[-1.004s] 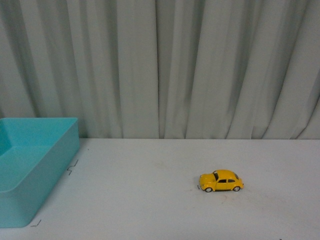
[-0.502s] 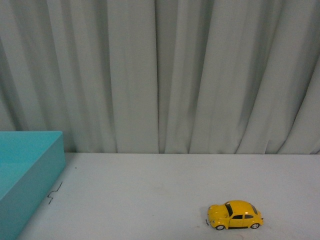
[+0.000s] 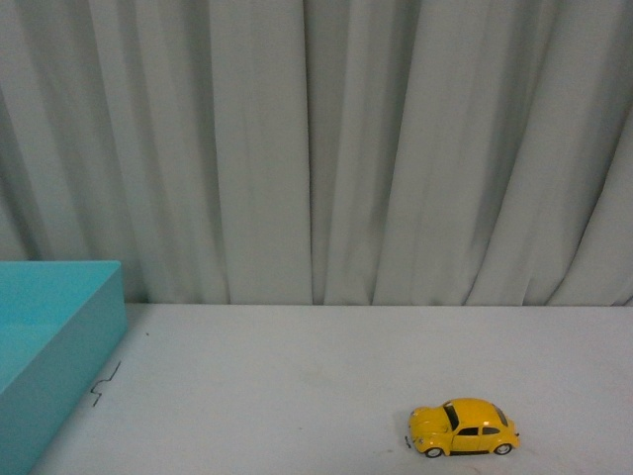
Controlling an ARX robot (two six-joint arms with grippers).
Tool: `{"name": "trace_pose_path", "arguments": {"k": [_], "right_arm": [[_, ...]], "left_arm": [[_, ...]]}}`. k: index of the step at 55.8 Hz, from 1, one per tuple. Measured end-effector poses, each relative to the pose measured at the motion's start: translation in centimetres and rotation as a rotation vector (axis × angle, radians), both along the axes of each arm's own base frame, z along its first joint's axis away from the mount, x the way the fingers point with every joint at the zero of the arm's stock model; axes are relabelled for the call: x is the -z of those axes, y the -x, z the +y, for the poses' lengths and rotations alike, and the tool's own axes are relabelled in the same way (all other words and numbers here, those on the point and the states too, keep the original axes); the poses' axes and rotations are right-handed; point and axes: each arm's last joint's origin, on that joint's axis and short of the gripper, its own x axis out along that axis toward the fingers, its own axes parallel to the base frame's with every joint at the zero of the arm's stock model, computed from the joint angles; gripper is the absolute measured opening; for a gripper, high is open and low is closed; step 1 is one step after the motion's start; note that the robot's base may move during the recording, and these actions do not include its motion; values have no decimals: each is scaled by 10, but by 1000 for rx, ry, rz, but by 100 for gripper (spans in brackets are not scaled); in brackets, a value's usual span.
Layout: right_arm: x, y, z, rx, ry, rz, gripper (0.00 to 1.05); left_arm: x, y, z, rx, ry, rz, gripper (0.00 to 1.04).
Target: Wind up and store yellow beetle toy
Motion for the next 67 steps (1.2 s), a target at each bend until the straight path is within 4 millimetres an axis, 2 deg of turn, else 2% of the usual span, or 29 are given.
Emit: {"name": "trace_pose_path", "arguments": {"k": [53, 56, 61, 64, 67], "right_arm": [[0, 0, 0, -9, -3, -1, 98], [-6, -5, -4, -124, -88, -37, 98], [-6, -19, -12, -201, -207, -12, 98], [-6, -26, -15, -240, -233, -5, 98], [-11, -43, -22, -271, -251, -11, 98]], "left_arm": [[0, 0, 0, 0, 0, 0, 98], [0, 0, 0, 0, 0, 0, 98], [0, 0, 0, 0, 0, 1, 98], [0, 0, 0, 0, 0, 0, 98], [0, 0, 0, 0, 0, 0, 98]]}}
